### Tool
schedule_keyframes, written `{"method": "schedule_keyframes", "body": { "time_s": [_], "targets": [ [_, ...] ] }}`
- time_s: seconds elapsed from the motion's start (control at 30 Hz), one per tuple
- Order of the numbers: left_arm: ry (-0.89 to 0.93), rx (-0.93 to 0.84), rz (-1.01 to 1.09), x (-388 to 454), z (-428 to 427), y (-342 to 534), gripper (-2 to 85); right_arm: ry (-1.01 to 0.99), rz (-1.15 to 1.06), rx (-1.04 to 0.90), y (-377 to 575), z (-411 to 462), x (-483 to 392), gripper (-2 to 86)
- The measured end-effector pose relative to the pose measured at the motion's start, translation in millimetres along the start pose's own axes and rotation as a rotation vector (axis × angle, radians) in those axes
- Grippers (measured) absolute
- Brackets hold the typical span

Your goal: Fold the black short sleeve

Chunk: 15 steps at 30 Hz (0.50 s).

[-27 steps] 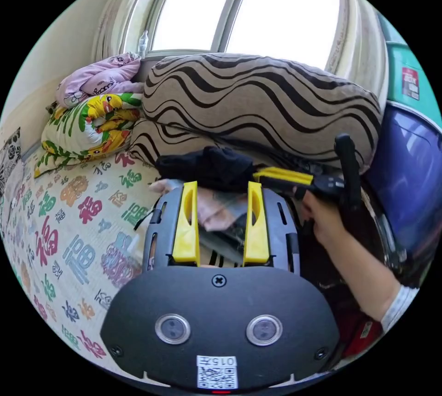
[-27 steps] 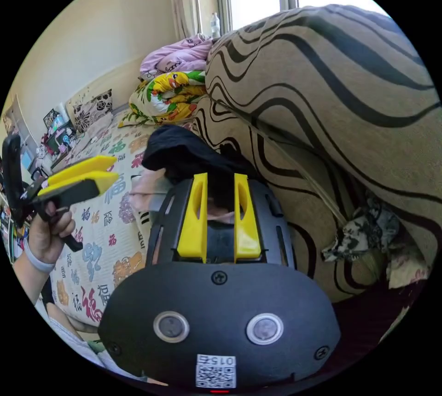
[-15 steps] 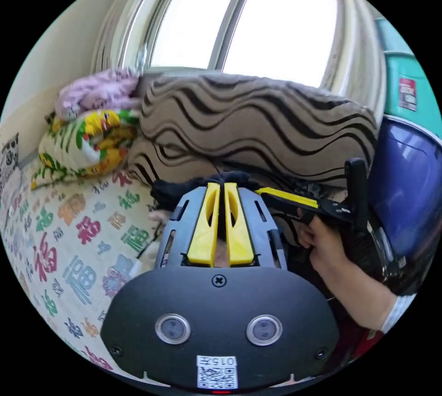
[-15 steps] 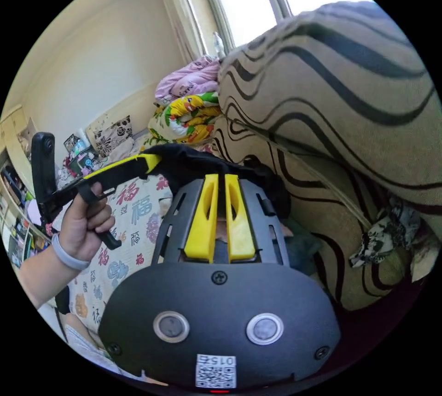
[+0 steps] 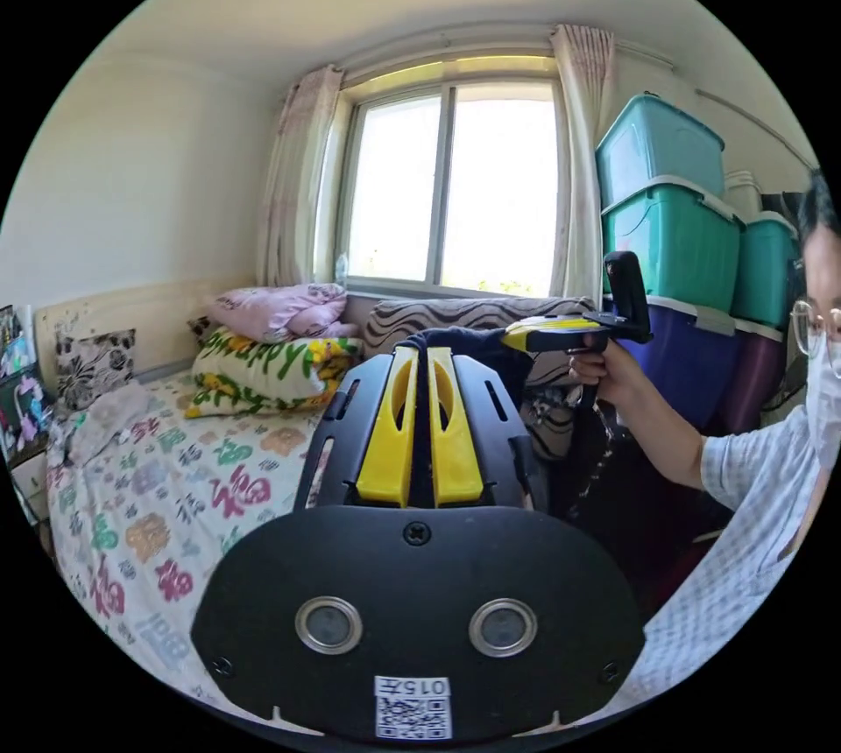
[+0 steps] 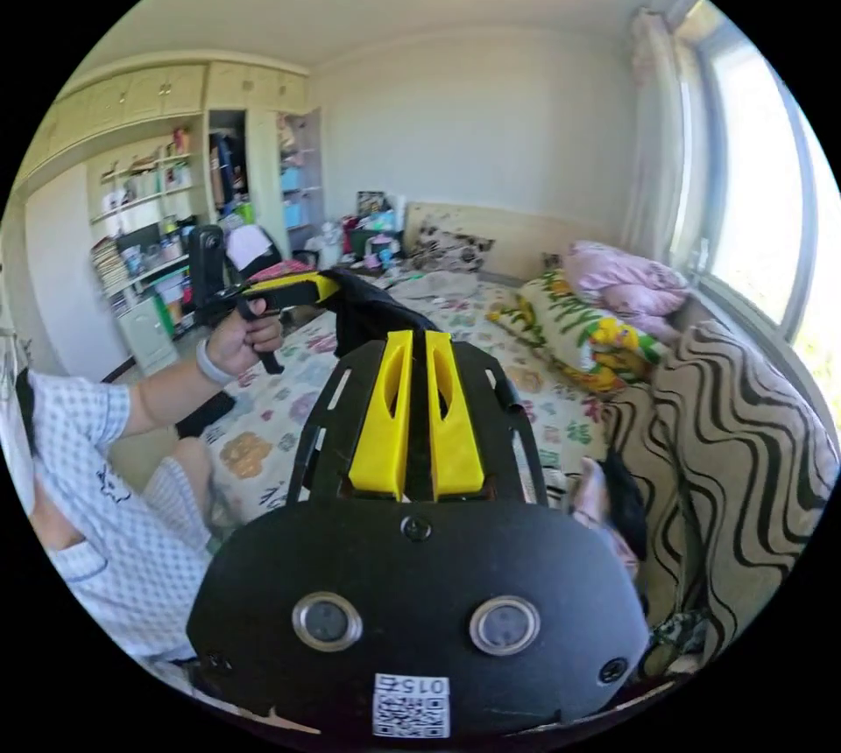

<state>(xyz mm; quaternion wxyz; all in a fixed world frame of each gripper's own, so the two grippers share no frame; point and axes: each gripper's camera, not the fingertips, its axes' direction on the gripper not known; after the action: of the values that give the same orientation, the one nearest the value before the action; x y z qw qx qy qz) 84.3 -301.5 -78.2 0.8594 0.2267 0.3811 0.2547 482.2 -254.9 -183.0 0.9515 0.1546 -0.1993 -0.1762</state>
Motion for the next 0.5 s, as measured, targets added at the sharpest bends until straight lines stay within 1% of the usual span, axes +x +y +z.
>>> {"method": "schedule_keyframes", "body": {
  "time_s": [0.07,0.1,0.17,0.3,0.33,0.37,0.4,0.43,0.47,0.5],
  "targets": [
    [-0.050,-0.063,-0.026,-13,-54,35,-0.3,-0.098,-0.013,-0.058,-1,28,-27,2.6],
    [-0.056,-0.074,-0.031,-16,-66,44,-0.3,-0.147,-0.024,-0.094,0,48,-44,2.4],
    [-0.051,-0.113,-0.071,-26,-109,80,-0.3,-0.176,-0.054,-0.156,3,77,-68,2.0],
    [-0.056,-0.152,-0.202,-52,-146,136,0.0,-0.279,-0.025,-0.256,8,151,-98,0.6],
    [-0.078,-0.172,-0.258,-67,-149,156,0.2,-0.260,-0.011,-0.262,9,165,-100,0.4],
    [-0.162,-0.217,-0.317,-86,-148,179,0.5,-0.138,0.032,-0.266,12,197,-102,0.3],
    [-0.218,-0.259,-0.364,-99,-145,193,0.8,-0.023,0.050,-0.312,19,235,-102,0.4],
    [-0.313,-0.357,-0.483,-126,-137,227,1.3,0.018,0.075,-0.358,24,256,-100,0.5],
    [-0.372,-0.437,-0.618,-151,-133,267,2.1,0.041,0.176,-0.475,37,296,-94,1.0],
    [-0.381,-0.472,-0.670,-159,-133,286,3.2,-0.043,0.230,-0.552,55,325,-95,1.8]
  ]
}}
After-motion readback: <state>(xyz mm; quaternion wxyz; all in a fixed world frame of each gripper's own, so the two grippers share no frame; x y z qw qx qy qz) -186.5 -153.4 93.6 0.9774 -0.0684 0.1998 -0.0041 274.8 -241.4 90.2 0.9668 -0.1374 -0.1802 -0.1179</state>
